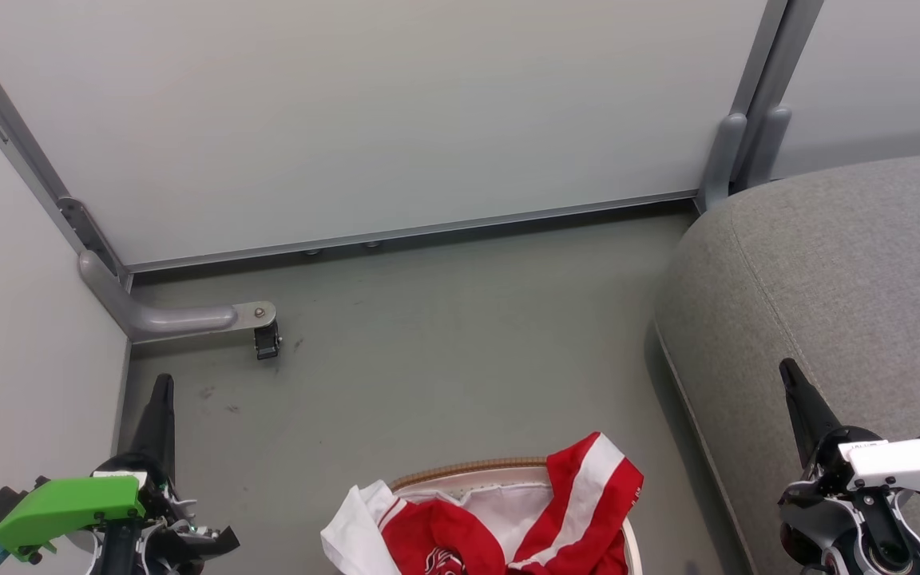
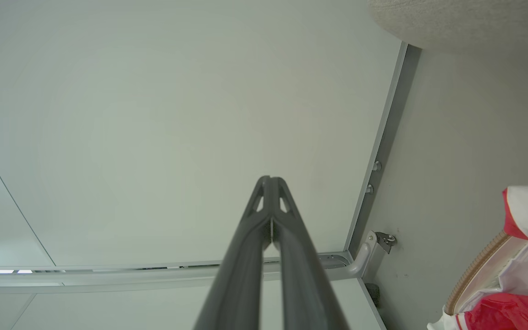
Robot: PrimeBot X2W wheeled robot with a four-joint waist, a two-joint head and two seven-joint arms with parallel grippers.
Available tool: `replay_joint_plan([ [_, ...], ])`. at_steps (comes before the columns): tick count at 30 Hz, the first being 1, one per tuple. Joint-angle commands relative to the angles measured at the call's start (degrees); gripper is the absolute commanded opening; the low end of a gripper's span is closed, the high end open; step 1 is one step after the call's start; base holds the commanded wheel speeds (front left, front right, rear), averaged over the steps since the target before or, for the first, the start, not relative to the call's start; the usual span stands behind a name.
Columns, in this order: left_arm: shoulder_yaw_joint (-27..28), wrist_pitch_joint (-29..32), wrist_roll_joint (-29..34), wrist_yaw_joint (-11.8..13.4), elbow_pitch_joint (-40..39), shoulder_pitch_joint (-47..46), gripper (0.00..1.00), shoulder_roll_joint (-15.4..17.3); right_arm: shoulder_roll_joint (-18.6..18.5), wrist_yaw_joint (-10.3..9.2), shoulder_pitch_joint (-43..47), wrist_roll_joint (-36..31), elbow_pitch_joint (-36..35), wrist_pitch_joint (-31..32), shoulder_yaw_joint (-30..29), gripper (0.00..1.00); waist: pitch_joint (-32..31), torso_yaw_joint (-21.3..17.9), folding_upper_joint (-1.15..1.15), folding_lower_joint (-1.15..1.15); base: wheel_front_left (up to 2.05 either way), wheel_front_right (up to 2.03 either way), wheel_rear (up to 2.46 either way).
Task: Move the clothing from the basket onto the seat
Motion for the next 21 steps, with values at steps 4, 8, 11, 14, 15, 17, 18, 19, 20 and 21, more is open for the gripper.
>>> replay_joint_plan([
  [4,0.0,0.0,0.0,0.0,0.1,0.1,1.00,0.0,0.0,0.00,0.1,0.0,0.1,0.0,0.0,1.00,0.0,0.0,0.00,0.00,0.00,0.00,0.00],
  [8,-0.3,-0.4,0.1,0.1,1.8,1.0,1.00,-0.4,0.5,0.00,1.0,-0.2,1.3,-0.2,0.2,1.00,0.0,0.0,0.00,0.00,0.00,0.00,0.00],
  [11,-0.6,-1.3,0.7,0.1,2.1,0.7,1.00,-0.4,0.1,0.00,0.9,-0.8,0.7,-1.0,0.4,1.00,0.1,0.0,0.00,0.00,0.00,0.00,0.00],
  [14,-0.8,-2.2,2.2,0.1,2.4,0.3,1.00,-0.3,-0.5,0.00,0.7,-1.8,0.4,-2.0,1.0,1.00,0.2,0.0,0.00,0.00,0.00,0.00,0.00],
  [15,-0.8,-2.5,3.2,0.1,2.5,0.1,1.00,-0.2,-0.8,0.00,0.6,-2.5,0.4,-2.4,1.3,1.00,0.2,0.0,0.00,0.00,0.00,0.00,0.00],
  [17,-1.0,-3.0,5.3,0.0,2.7,-0.2,1.00,-0.2,-1.3,0.00,0.4,-3.9,0.4,-3.0,1.8,1.00,0.3,0.0,0.00,0.00,0.00,0.00,0.00],
  [18,-1.0,-3.3,6.3,0.0,2.7,-0.3,1.00,-0.2,-1.5,0.00,0.2,-4.7,0.5,-3.3,1.8,1.00,0.3,0.0,0.00,0.00,0.00,0.00,0.00],
  [19,-1.1,-3.6,7.5,0.0,2.7,-0.5,1.00,-0.2,-1.6,0.01,-0.1,-5.9,0.4,-3.6,1.9,1.00,0.4,0.0,0.00,0.00,0.00,0.00,0.00],
  [20,-1.1,-3.8,8.6,0.0,2.7,-0.6,1.00,-0.2,-1.7,0.01,-0.3,-6.9,0.3,-3.8,1.9,1.00,0.5,0.0,0.00,0.00,0.00,0.00,0.00],
  [21,-1.1,-4.1,9.9,0.0,2.7,-0.8,1.00,-0.2,-1.8,0.01,-0.5,-8.2,0.2,-4.1,2.1,1.00,0.6,0.0,0.00,0.00,0.00,0.00,0.00],
])
